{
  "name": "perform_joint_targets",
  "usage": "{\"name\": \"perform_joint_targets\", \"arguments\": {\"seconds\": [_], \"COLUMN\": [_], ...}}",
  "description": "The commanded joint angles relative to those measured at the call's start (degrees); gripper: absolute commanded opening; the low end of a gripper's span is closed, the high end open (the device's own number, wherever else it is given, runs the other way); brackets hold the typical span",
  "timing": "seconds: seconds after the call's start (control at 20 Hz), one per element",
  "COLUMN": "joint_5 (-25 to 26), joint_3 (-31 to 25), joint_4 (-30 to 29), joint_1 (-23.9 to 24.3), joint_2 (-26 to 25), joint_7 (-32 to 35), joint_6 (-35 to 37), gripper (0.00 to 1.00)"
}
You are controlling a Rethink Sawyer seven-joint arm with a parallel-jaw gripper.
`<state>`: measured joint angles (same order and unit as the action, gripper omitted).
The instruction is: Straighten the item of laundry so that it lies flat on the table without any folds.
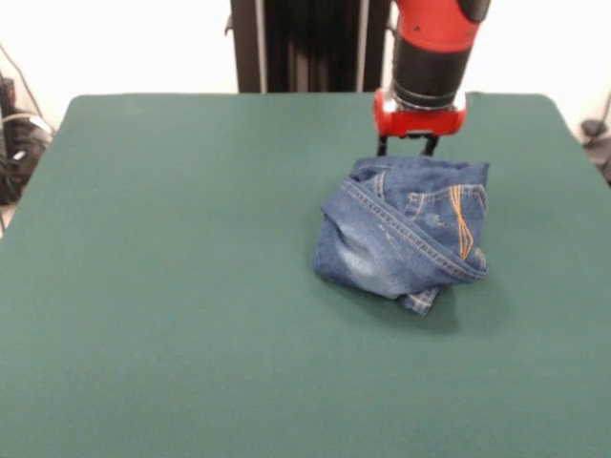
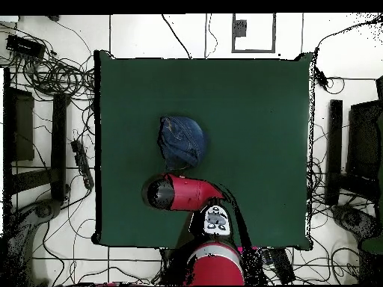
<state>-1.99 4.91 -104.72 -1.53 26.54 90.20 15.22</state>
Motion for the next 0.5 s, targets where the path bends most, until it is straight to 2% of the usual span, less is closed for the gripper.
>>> {"name": "perform_joint_targets", "arguments": {"seconds": [0.05,0.3,0.5], "joint_5": [3.7,6.6,7.5], "joint_3": [-7.2,-7.0,-7.8], "joint_4": [-0.7,0.2,0.6], "joint_1": [-2.2,-3.1,-2.0], "joint_2": [-1.6,-2.1,-2.0], "joint_7": [5.2,5.4,5.2], "joint_6": [-1.8,-3.6,-2.3], "gripper": [1.0,1.0,1.0]}}
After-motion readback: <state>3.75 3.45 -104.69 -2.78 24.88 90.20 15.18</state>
